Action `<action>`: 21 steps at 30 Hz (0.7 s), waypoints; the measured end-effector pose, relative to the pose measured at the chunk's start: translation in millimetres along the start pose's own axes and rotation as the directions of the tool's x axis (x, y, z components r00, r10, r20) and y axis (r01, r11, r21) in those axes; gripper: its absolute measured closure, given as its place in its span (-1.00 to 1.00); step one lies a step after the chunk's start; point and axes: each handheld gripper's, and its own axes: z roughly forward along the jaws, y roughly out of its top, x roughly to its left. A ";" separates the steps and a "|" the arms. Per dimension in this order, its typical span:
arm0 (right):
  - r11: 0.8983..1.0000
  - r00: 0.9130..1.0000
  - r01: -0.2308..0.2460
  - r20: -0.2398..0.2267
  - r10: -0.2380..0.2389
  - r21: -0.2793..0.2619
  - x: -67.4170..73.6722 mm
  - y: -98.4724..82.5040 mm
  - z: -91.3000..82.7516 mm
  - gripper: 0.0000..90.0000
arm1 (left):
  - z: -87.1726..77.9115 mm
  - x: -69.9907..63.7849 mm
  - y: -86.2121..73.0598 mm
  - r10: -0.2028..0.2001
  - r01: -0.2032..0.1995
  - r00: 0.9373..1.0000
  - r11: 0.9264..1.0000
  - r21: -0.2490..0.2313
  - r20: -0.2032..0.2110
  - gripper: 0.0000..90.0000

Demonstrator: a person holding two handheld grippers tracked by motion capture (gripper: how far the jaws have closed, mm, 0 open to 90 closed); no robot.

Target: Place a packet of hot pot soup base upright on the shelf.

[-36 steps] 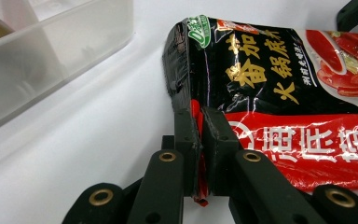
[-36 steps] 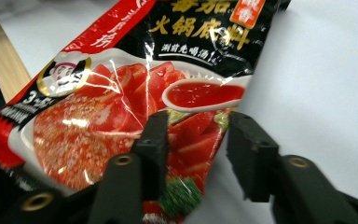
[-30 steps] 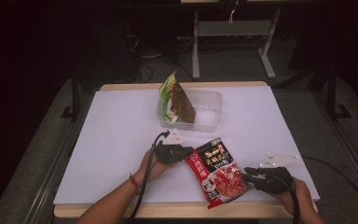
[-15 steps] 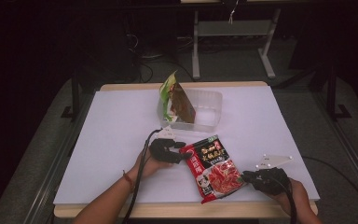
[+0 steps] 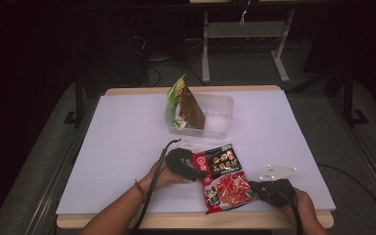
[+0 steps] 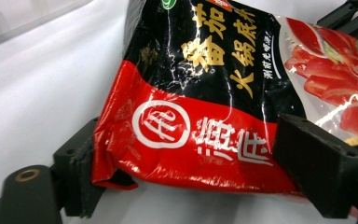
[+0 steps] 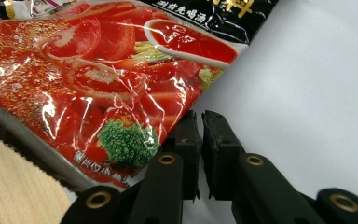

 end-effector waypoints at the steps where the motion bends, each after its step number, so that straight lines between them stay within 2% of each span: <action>1: 1.000 1.000 0.008 0.001 -0.008 -0.005 1.1 0.2 0.9 0.88 | 2.3 -2.4 1.2 0.003 -0.003 1.000 1.000 -0.001 -0.017 -0.68; 4: 1.000 1.000 0.016 0.001 -0.016 -0.009 2.3 1.1 2.3 0.90 | 3.8 -3.7 2.2 0.005 -0.005 1.000 1.000 0.000 -0.021 -0.66; 6: 1.000 1.000 0.022 0.003 -0.022 -0.012 3.5 1.6 3.3 0.92 | 4.3 -3.5 3.4 -0.012 0.012 1.000 1.000 -0.006 -0.024 -0.61; 7: 1.000 1.000 0.021 0.000 -0.021 -0.013 3.5 1.9 3.6 0.92 | 4.3 -3.5 3.4 -0.012 0.012 1.000 1.000 -0.006 -0.024 -0.49; 8: 1.000 1.000 0.021 0.000 -0.021 -0.013 3.5 1.9 3.6 0.92 | 3.6 -2.1 3.3 -0.026 0.026 0.999 0.999 -0.020 -0.029 -0.49; 10: 1.000 1.000 0.022 -0.006 -0.022 -0.016 2.7 2.1 4.3 0.92 | 2.9 2.5 3.4 -0.052 0.052 0.998 0.998 -0.032 -0.019 -0.19; 13: 1.000 1.000 0.026 -0.010 -0.026 -0.016 2.3 2.4 4.9 0.91 | 3.4 6.6 5.8 -0.071 0.070 0.997 0.997 -0.036 -0.021 0.03; 16: 0.999 1.000 0.029 -0.012 -0.029 -0.017 2.2 2.4 4.9 0.91 | 8.1 7.1 9.2 -0.077 0.076 0.996 0.996 -0.037 -0.032 -0.09; 17: 0.999 1.000 0.029 -0.012 -0.029 -0.017 2.2 2.4 4.9 0.91 | 9.6 6.9 10.3 -0.068 0.067 0.997 0.997 -0.035 -0.036 -0.09; 19: 0.999 0.999 0.032 -0.012 -0.033 -0.018 2.3 2.1 4.9 0.91 | 13.2 5.5 12.8 -0.054 0.053 0.998 0.998 -0.033 -0.038 -0.22; 21: 0.999 0.999 0.036 -0.014 -0.036 -0.019 1.9 2.0 4.9 0.91 | 16.2 4.5 14.7 -0.040 0.039 0.998 0.999 -0.032 -0.042 -0.23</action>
